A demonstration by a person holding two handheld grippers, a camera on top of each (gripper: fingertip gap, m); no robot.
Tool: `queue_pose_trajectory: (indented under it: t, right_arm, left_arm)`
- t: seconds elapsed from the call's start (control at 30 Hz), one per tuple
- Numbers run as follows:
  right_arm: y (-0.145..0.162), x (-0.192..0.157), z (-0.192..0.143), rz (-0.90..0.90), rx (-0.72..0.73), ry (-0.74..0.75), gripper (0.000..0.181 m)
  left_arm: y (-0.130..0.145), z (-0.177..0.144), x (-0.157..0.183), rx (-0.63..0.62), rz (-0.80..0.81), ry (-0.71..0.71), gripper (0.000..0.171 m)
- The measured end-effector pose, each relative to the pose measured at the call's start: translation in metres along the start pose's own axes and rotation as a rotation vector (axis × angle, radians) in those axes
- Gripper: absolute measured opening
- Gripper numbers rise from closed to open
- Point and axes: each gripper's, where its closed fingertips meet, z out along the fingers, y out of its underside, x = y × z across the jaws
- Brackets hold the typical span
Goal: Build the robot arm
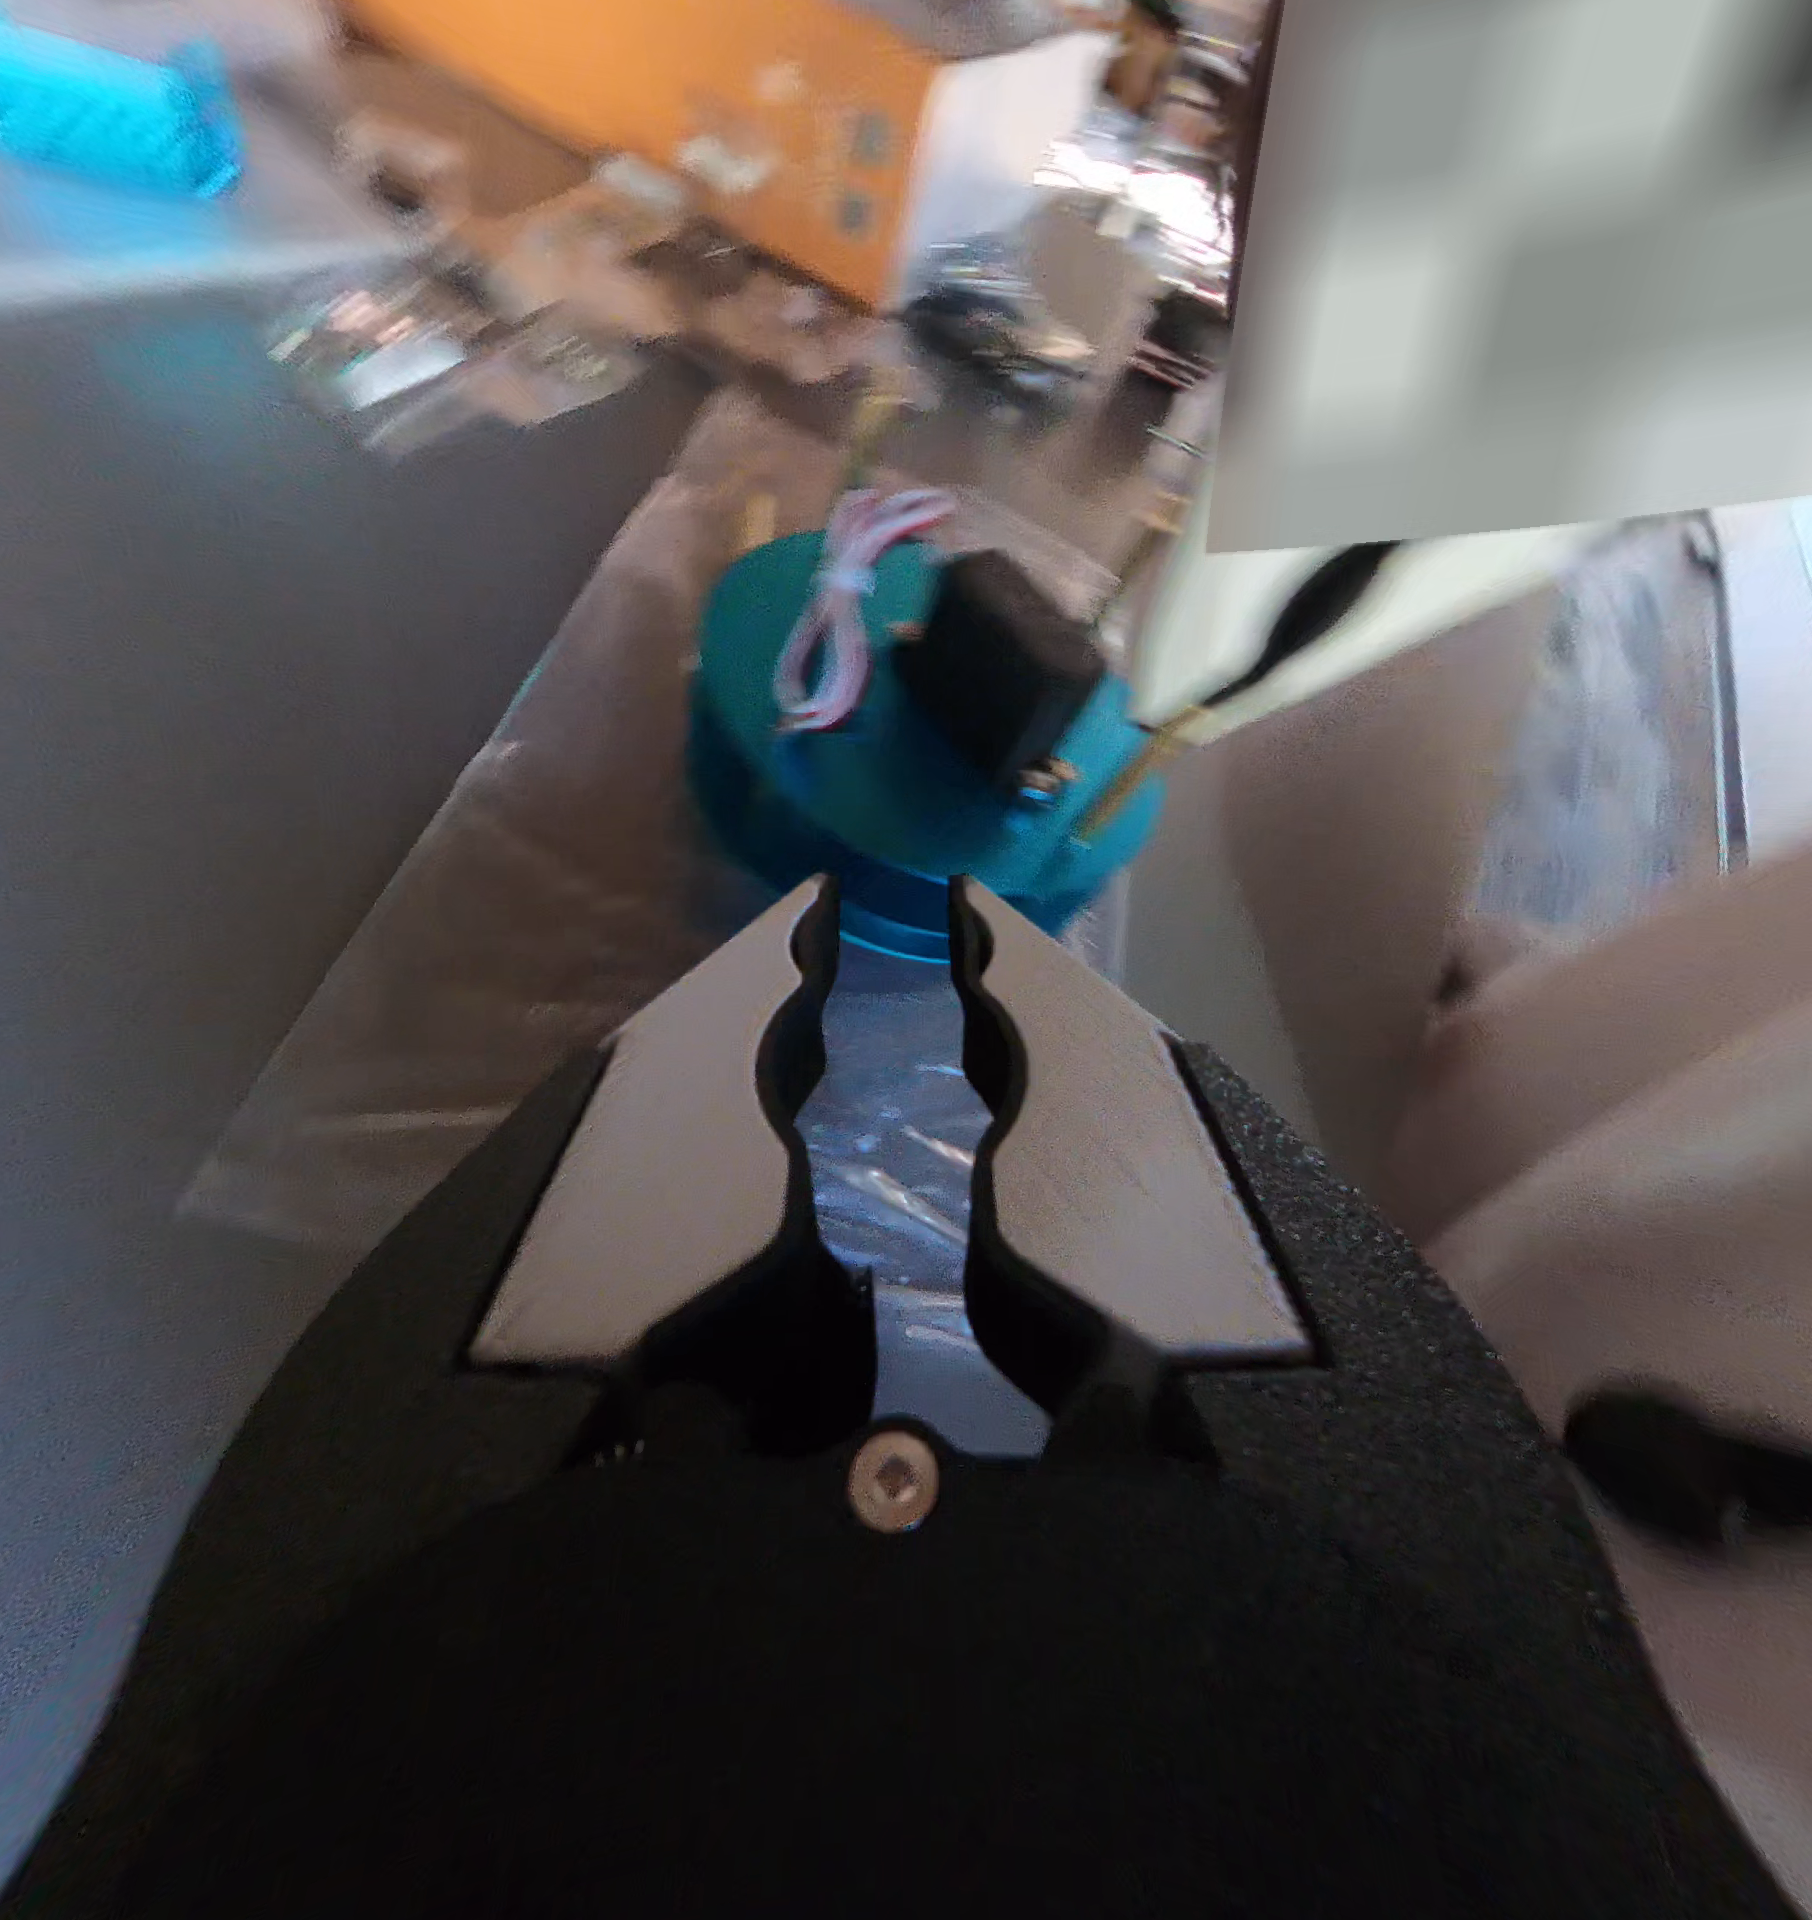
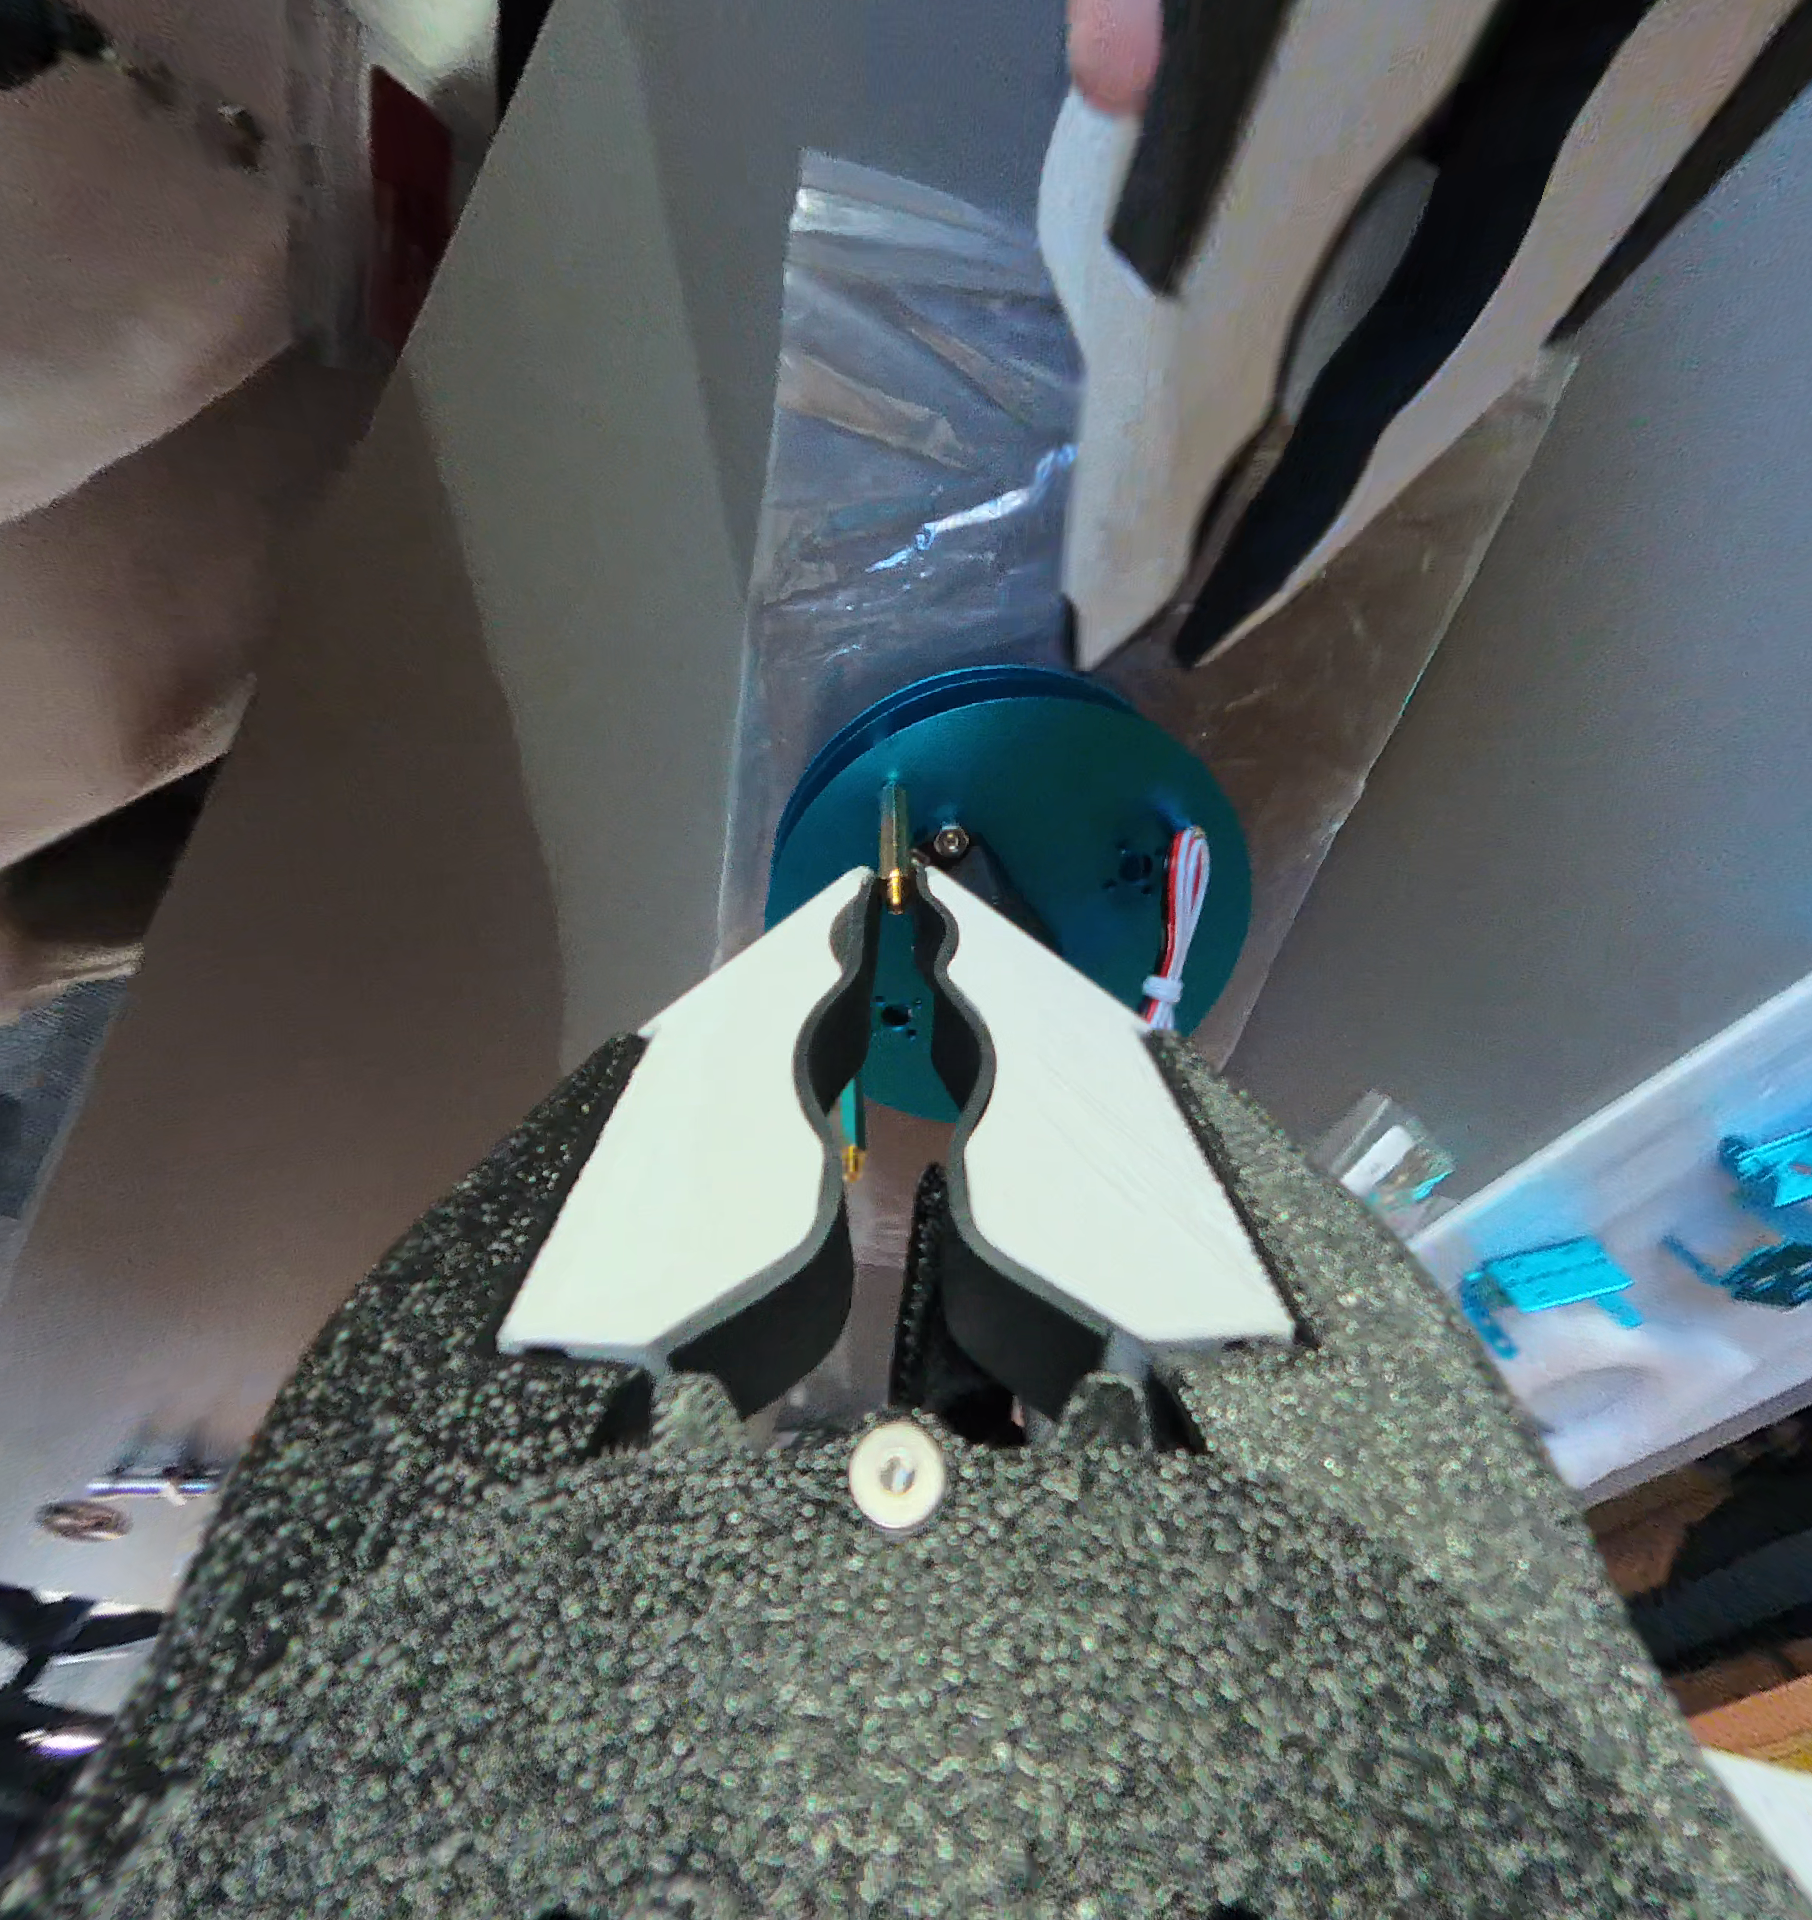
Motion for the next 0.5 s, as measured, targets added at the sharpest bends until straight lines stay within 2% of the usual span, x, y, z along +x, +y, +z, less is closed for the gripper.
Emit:
queue_pose_trajectory:
  t: [0.03, 0.1, 0.17, 0.23, 0.3, 0.5]
  right_arm:
    - [0.001, 0.000, 0.000, 0.024, -0.012, -0.002, 0.004]
    - [0.000, 0.000, 0.000, 0.042, -0.020, -0.002, 0.004]
    - [-0.001, 0.000, 0.000, 0.056, -0.035, -0.004, 0.004]
    - [-0.005, 0.000, 0.000, 0.090, -0.038, -0.002, 0.004]
    - [-0.006, 0.000, 0.000, 0.151, -0.057, 0.000, 0.004]
    - [-0.007, -0.002, 0.002, 0.461, -0.065, -0.044, 0.004]
  left_arm:
    - [0.001, 0.004, -0.009, 0.001, -0.113, -0.026, 0.021]
    - [0.001, 0.011, 0.000, 0.024, -0.309, 0.085, 0.024]
    - [-0.001, 0.018, 0.000, 0.054, -0.439, 0.116, 0.023]
    - [-0.001, 0.024, -0.010, 0.070, -0.524, 0.081, 0.018]
    - [-0.005, 0.026, -0.011, 0.091, -0.537, 0.068, 0.011]
    - [-0.006, 0.027, -0.010, 0.109, -0.542, 0.048, 0.009]
